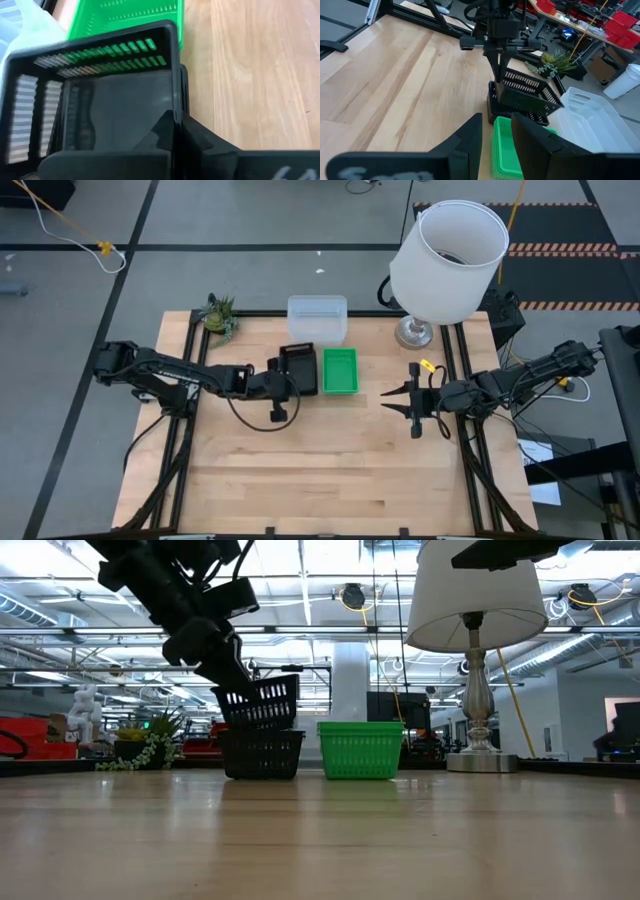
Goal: Stack baskets by color
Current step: Stack the bottom black bin on the top stacked black bin
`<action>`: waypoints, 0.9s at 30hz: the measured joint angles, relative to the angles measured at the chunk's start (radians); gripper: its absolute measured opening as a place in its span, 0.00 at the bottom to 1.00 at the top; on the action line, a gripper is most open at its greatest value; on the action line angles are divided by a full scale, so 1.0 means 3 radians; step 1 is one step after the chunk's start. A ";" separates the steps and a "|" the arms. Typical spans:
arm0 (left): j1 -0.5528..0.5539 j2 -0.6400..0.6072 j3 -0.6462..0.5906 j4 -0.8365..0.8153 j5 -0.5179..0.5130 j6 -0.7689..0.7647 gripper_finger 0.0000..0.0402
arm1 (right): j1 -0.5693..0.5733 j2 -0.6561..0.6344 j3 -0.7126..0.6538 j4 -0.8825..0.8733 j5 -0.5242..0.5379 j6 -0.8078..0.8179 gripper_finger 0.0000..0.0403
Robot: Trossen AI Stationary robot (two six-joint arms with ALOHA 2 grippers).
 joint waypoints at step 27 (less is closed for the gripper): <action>0.0000 0.0000 0.0001 -0.0011 -0.0075 -0.0100 0.18 | 0.0000 0.0000 0.0000 -0.0001 0.0000 0.0000 0.24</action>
